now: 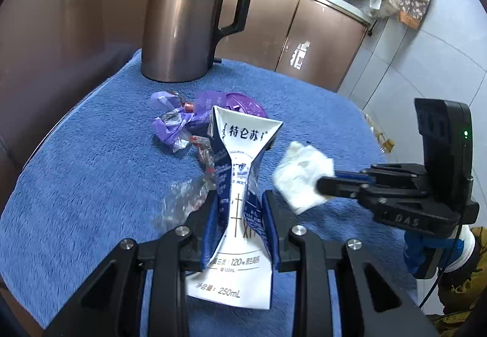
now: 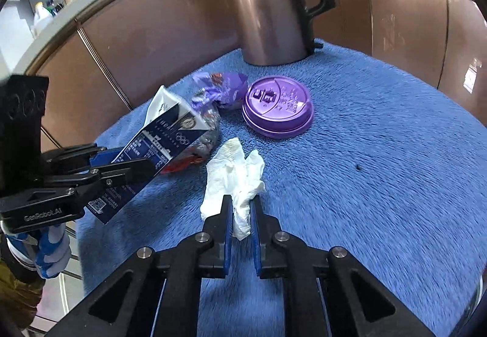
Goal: Collect trash
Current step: 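Grasp the white milk carton with left gripper while right grasps white tissue, then carry carton and tissue to the white bin and open both grippers over it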
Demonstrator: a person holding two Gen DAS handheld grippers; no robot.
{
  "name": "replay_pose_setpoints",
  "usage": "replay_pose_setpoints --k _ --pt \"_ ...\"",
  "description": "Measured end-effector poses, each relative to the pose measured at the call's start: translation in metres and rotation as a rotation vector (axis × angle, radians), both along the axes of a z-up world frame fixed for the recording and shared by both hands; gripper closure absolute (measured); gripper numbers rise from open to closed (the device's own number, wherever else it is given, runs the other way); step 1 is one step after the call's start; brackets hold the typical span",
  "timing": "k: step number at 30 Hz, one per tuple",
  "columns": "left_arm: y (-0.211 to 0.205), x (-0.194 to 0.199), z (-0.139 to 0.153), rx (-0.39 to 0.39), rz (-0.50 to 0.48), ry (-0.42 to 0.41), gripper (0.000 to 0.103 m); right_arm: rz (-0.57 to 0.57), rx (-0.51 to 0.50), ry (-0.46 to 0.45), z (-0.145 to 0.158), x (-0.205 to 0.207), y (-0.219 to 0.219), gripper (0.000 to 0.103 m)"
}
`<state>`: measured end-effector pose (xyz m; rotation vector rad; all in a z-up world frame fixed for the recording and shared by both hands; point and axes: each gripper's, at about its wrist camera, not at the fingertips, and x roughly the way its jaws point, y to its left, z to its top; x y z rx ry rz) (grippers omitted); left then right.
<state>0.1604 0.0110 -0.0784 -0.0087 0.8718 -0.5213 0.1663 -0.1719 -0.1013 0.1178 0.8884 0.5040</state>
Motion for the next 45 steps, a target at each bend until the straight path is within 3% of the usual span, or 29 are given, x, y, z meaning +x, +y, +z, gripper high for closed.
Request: replay_pose_setpoints --k 8,15,24,34,45 --pt "0.000 -0.030 0.028 -0.046 0.012 -0.028 0.076 -0.090 0.049 -0.068 0.028 -0.047 -0.045 0.093" --pt "-0.037 -0.052 0.046 -0.073 -0.046 -0.039 0.076 -0.235 0.090 -0.112 0.038 -0.102 -0.114 0.093" --pt "-0.159 -0.065 0.048 -0.107 -0.247 0.012 0.076 -0.507 0.076 -0.119 0.024 -0.163 -0.221 0.093" --pt "-0.332 -0.075 0.025 -0.073 -0.488 0.096 0.076 -0.798 0.104 -0.044 -0.026 -0.199 -0.328 0.093" --pt "-0.457 -0.063 -0.019 0.002 -0.553 0.159 0.075 -0.920 0.008 0.063 -0.077 -0.188 -0.383 0.090"
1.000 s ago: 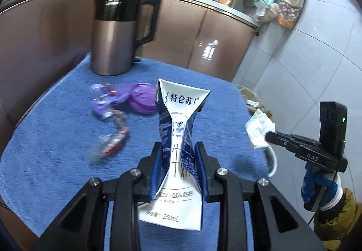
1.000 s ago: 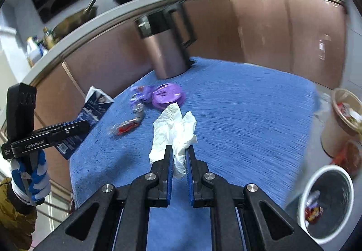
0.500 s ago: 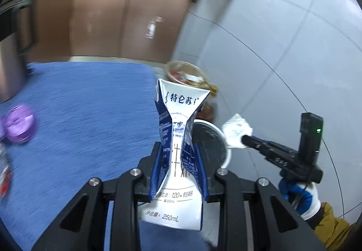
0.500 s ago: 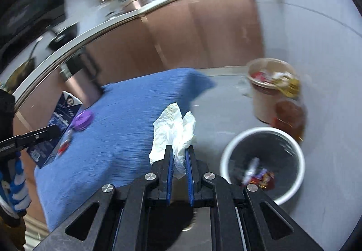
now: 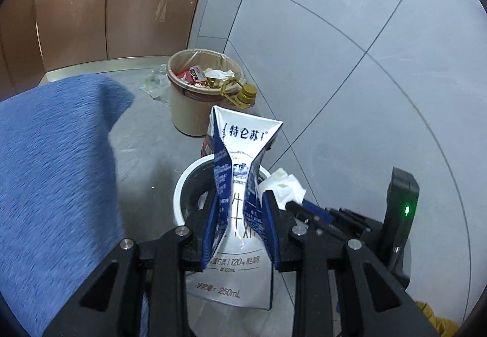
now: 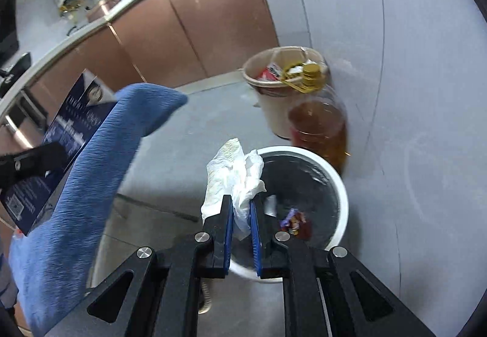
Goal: Collect trash
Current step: 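Carry carton and tissue to the white bin and open both grippers over it, then move both grippers back toward the purple lid and wrappers on the towel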
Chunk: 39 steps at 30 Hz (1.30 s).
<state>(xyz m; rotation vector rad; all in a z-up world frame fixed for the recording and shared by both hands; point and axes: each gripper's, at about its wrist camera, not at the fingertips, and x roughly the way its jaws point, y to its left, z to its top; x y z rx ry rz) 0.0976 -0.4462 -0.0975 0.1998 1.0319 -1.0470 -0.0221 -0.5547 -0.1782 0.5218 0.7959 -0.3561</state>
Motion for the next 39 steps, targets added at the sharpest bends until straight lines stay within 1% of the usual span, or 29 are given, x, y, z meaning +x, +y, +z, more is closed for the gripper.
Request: replay_pose_setpoints --k 2,3,4,5,6,7,8,10,13,17,24,29,31,36,39 --pt "-0.012 0.003 -0.006 0.000 0.003 0.006 0.075 -0.016 -0.010 0.025 -0.009 0.003 -0.007 0.090" --pt "-0.017 0.004 -0.009 0.002 0.000 0.011 0.074 -0.024 -0.012 0.040 -0.013 0.004 -0.009 0.086" --pt "-0.022 0.004 -0.011 0.003 -0.004 0.016 0.072 -0.029 -0.012 0.049 -0.016 0.005 -0.010 0.081" --pt "-0.026 0.004 -0.012 0.003 -0.003 0.020 0.065 -0.035 -0.012 0.058 -0.019 0.005 -0.011 0.078" --pt "-0.029 0.005 -0.014 -0.001 0.000 0.026 0.061 -0.042 -0.012 0.065 -0.022 0.004 -0.012 0.073" --pt "-0.029 0.006 -0.014 -0.010 0.005 0.031 0.054 -0.047 -0.008 0.067 -0.024 0.002 -0.012 0.070" --pt "-0.028 0.007 -0.013 -0.017 0.011 0.033 0.053 -0.052 -0.002 0.068 -0.025 0.001 -0.013 0.069" --pt "-0.023 0.009 -0.013 -0.018 0.018 0.037 0.053 -0.062 0.004 0.071 -0.026 -0.002 -0.012 0.066" --pt "-0.011 0.011 -0.011 -0.019 0.039 0.035 0.053 -0.065 0.013 0.071 -0.025 -0.004 -0.010 0.065" --pt "0.016 0.008 -0.002 -0.024 0.072 0.000 0.053 -0.057 0.016 0.058 -0.020 -0.004 -0.004 0.064" --pt "0.069 -0.007 0.028 -0.033 0.152 -0.118 0.053 -0.021 -0.013 0.008 0.011 -0.007 0.019 0.061" --pt "0.114 -0.022 0.052 -0.052 0.237 -0.201 0.053 0.011 -0.056 -0.037 0.040 -0.014 0.043 0.058" --pt "0.135 -0.031 0.061 -0.039 0.282 -0.257 0.053 0.025 -0.070 -0.054 0.053 -0.016 0.053 0.058" --pt "0.181 -0.043 0.073 -0.033 0.379 -0.326 0.053 0.072 -0.106 -0.097 0.082 -0.018 0.084 0.054" --pt "0.208 -0.053 0.081 -0.021 0.443 -0.384 0.052 0.114 -0.130 -0.123 0.100 -0.015 0.108 0.052"
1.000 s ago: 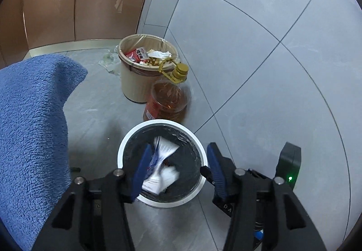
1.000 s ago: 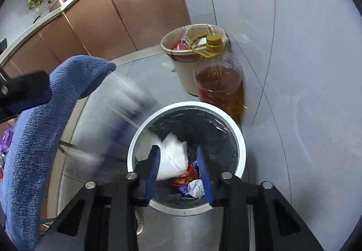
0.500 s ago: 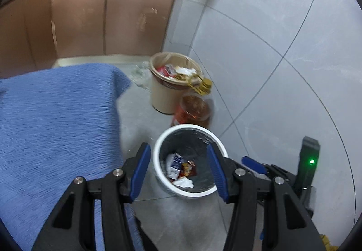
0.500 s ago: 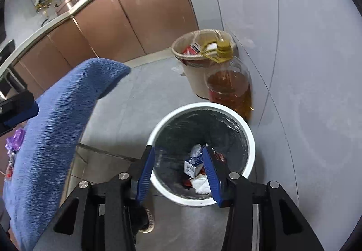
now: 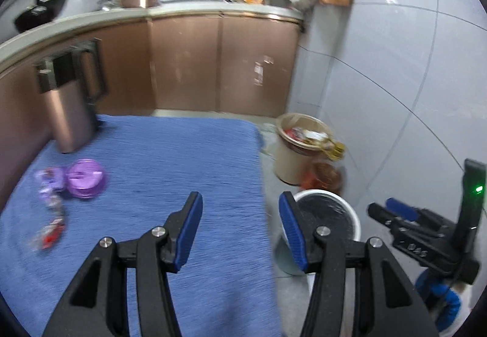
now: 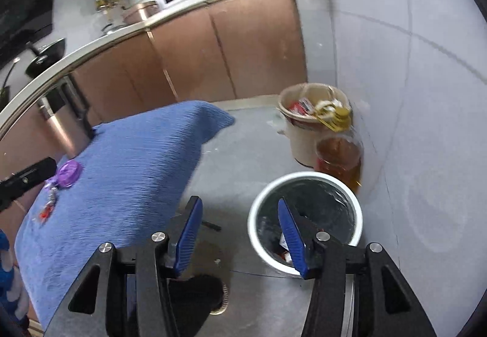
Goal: Collect trash
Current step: 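Move both grippers back toward the purple lid and wrappers on the towel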
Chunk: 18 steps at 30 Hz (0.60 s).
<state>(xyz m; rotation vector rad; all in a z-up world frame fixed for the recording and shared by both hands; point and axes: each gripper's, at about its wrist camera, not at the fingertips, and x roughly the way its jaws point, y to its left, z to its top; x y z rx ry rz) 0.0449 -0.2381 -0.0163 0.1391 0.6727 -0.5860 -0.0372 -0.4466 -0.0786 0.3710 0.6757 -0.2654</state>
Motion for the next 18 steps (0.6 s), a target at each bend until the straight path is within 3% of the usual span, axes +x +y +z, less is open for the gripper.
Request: replay_pose_setpoints --k 8,18 --pt "0.066 -0.010 0.021 -0.037 0.143 -0.074 0.043 0.113 -0.088 -0.057 0.040 0.011 0.063 0.046" --pt "0.117 -0.012 0.020 -0.045 0.244 -0.122 0.042 0.183 -0.135 -0.032 0.044 0.023 0.108 0.044"
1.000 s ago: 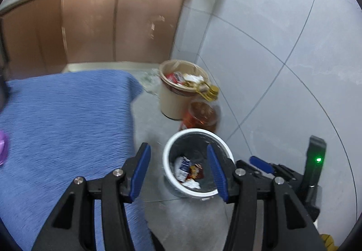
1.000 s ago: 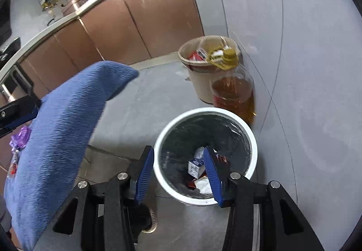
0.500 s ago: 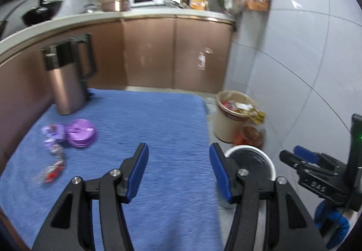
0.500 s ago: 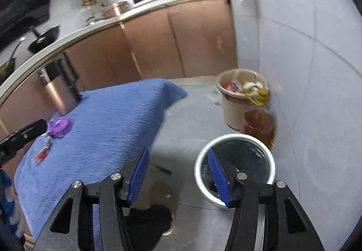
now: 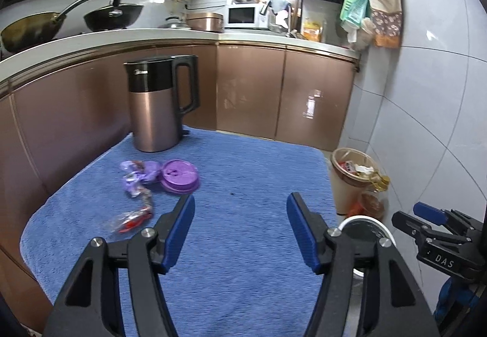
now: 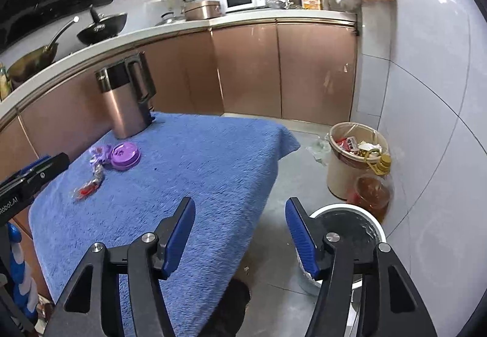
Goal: Collect trash
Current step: 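Move both grippers back toward the purple lid and wrappers on the towel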
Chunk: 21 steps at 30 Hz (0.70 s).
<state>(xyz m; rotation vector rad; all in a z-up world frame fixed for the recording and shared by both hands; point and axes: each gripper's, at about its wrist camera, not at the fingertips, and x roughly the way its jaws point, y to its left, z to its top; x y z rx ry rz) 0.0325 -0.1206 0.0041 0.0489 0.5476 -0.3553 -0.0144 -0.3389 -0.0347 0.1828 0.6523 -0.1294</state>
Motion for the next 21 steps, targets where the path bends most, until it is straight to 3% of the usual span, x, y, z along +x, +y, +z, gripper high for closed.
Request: replay_pose_setpoints --k 21 --pt "0.048 0.029 -0.034 -0.021 0.088 0.073 0.042 0.054 -0.042 0.093 -0.019 0.030 0.032 0.044"
